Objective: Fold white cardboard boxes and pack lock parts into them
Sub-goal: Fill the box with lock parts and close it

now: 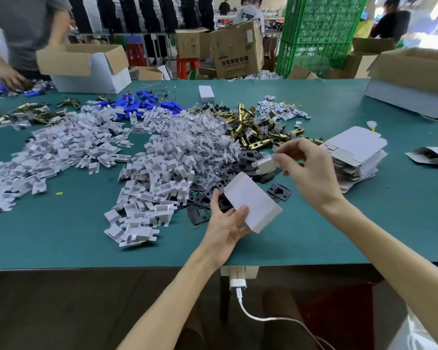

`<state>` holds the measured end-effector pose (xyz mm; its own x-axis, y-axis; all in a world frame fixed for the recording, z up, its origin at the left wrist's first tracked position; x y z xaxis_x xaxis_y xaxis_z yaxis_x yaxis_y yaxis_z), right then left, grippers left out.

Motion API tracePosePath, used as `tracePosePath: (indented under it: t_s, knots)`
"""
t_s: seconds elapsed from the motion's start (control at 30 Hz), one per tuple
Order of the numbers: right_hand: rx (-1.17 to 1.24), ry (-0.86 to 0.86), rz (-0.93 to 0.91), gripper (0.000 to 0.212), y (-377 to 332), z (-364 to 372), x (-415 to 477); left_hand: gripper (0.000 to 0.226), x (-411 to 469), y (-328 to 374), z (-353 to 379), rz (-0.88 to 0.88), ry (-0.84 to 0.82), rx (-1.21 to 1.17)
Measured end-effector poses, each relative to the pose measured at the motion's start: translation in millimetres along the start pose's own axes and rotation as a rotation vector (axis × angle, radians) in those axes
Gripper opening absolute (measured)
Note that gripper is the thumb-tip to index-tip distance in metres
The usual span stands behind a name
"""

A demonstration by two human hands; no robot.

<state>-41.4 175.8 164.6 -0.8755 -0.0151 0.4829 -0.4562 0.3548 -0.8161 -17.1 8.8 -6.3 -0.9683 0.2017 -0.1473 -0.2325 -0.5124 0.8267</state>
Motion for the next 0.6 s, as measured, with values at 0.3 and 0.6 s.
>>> tracePosePath:
  t_s: [0.3, 0.6]
  knots:
    - [0.000, -0.081, 0.073, 0.011, 6, -2, -4, 0.076, -2, 25, -2, 0.153, -0.010, 0.518]
    - [-0.248, -0.241, -0.117, 0.011, -28, 19, 19, 0.040, 2, 38, 13, 0.319, -0.047, 0.941]
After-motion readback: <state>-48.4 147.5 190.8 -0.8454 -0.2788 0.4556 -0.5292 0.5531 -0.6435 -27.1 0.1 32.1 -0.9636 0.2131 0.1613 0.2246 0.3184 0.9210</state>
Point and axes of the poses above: each hand's wrist, its own x-axis towards the middle knuckle, its own z-axis out of the palm, y = z × x, the point moved 7 cm from there along x, towards the middle knuckle, and after that the axes turned 8 degrees about x, right-handed, at the moved point
